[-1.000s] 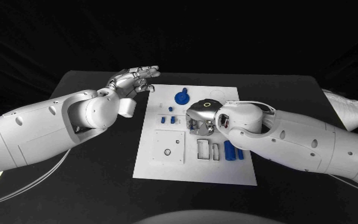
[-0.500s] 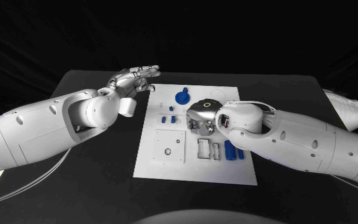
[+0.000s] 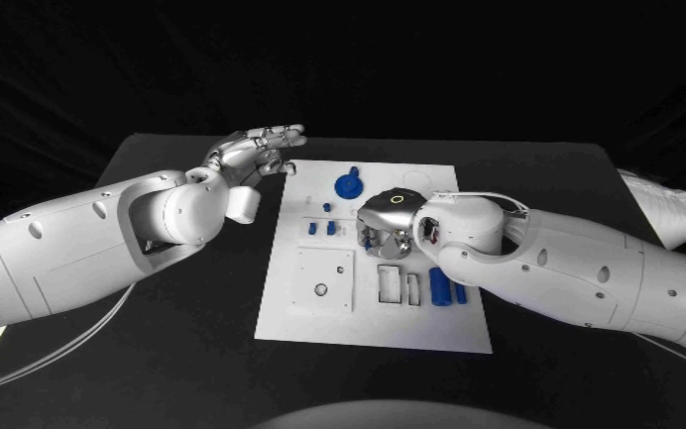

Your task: Assemble the parts on the task board

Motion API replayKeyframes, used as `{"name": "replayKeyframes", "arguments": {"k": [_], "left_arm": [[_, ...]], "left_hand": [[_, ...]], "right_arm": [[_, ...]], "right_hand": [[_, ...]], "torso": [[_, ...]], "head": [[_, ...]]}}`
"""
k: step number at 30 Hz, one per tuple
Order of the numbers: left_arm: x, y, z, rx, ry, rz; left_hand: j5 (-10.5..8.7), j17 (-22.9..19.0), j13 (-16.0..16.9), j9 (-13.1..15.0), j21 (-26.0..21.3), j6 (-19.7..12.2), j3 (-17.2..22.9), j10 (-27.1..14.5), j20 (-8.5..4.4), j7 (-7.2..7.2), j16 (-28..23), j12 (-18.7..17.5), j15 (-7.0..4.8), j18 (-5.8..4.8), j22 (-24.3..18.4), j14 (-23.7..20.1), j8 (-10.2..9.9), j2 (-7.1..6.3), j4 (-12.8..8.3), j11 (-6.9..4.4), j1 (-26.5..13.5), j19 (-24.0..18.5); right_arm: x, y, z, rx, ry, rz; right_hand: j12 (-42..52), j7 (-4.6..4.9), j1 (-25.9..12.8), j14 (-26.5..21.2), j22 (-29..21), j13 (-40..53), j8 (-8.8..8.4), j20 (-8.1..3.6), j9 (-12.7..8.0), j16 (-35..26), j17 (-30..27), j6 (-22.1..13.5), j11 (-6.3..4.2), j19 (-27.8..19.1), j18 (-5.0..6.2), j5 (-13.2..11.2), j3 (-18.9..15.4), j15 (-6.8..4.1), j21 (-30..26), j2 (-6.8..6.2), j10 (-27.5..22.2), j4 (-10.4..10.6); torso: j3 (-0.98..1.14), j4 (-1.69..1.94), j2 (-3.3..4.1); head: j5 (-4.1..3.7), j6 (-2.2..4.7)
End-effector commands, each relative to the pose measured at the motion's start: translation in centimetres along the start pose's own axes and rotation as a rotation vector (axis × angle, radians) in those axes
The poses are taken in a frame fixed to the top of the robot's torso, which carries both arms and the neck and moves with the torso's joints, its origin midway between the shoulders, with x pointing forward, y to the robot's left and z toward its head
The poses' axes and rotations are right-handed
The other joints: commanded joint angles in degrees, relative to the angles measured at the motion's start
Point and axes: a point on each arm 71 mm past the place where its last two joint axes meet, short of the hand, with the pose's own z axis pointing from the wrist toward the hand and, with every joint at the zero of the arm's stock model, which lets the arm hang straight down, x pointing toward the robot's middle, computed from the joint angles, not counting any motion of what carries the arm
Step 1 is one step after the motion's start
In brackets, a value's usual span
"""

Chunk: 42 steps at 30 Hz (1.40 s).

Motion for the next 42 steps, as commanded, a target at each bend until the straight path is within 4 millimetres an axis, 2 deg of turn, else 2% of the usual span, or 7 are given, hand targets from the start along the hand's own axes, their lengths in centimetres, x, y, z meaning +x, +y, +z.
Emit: {"name": "replayKeyframes", "arguments": {"k": [1,9,20,26,42], "left_arm": [[0.2,-0.1,0.0,0.004,0.007,0.002],[0.2,-0.1,0.0,0.004,0.006,0.002],[0.2,-0.1,0.0,0.004,0.006,0.002],[0.2,-0.1,0.0,0.004,0.005,0.002],[0.1,-0.1,-0.1,0.006,0.005,0.002]], "left_hand": [[0.03,-0.1,-0.1,-0.1,-0.4,-0.4,-0.1,-0.4,-0.08,-0.03,-0.2,0.3,0.1,0.49,-0.1,-0.5,0.2,0.06,-0.3,0.09,0.4,-0.3],[0.03,-0.1,-0.1,-0.1,-0.4,-0.6,-0.1,-0.5,-0.06,0.02,-0.1,0.3,0.14,0.48,-0.1,-0.4,0.2,0.08,-0.3,0.14,0.4,-0.3],[0.03,-0.1,-0.1,-0.1,-0.4,-0.6,-0.1,-0.6,-0.05,0.05,-0.1,0.4,0.16,0.48,-0.1,-0.5,0.2,0.1,-0.3,0.16,0.4,-0.3],[0.04,-0.1,-0.1,0.0,-0.4,-0.7,-0.1,-0.7,-0.04,0.06,-0.1,0.4,0.17,0.48,-0.1,-0.5,0.2,0.13,-0.4,0.17,0.4,-0.3],[0.04,-0.1,-0.1,0.0,-0.4,-0.7,-0.1,-0.7,-0.04,0.06,-0.1,0.4,0.17,0.48,-0.1,-0.5,0.2,0.13,-0.4,0.17,0.4,-0.3]], "right_arm": [[1.1,-0.2,-0.1,0.013,0.065,-0.004],[1.1,-0.1,0.0,0.013,0.066,-0.004],[0.8,-0.1,0.0,0.032,0.028,-0.022],[0.6,0.0,0.0,0.031,-0.016,-0.028],[0.1,0.1,-1.0,0.008,-0.115,0.007]], "right_hand": [[-0.4,0.02,-0.2,2.9,-0.1,-0.2,-0.27,0.45,-0.1,0.1,-0.1,-0.5,0.08,0.1,1.0,0.4,-0.2,0.33,-0.2,-0.26,-0.4,0.0],[-0.2,0.03,0.6,2.9,0.0,-0.1,-0.1,0.55,-0.1,0.2,-0.1,-0.5,0.08,0.1,1.01,0.6,0.4,0.38,-0.2,0.26,-0.6,-0.4],[0.6,-0.65,2.6,3.0,0.7,0.1,0.65,0.09,0.5,0.6,0.6,1.9,-0.68,0.4,0.93,-0.3,3.0,-0.3,0.3,3.02,1.6,-1.8],[0.7,-0.83,3.0,3.1,1.5,0.2,0.74,-0.18,0.8,1.0,1.1,2.7,-0.94,0.7,0.78,-0.2,3.8,-0.53,0.8,3.84,2.4,-2.6],[0.5,-0.77,3.2,3.2,1.9,0.1,0.61,-0.32,0.9,1.1,1.2,2.9,-0.97,0.9,0.7,0.1,4.7,-0.59,1.0,4.24,2.7,-3.3]], "torso": [[0.01,0.01,-0.02],[0.0,0.01,0.0],[-0.02,0.05,-0.04],[-0.01,0.04,-0.04],[-0.02,-0.01,-0.04]], "head": [[-0.04,-0.07],[-0.08,-0.01],[-0.17,-0.01],[-0.17,-0.1],[0.0,-0.04]]}}
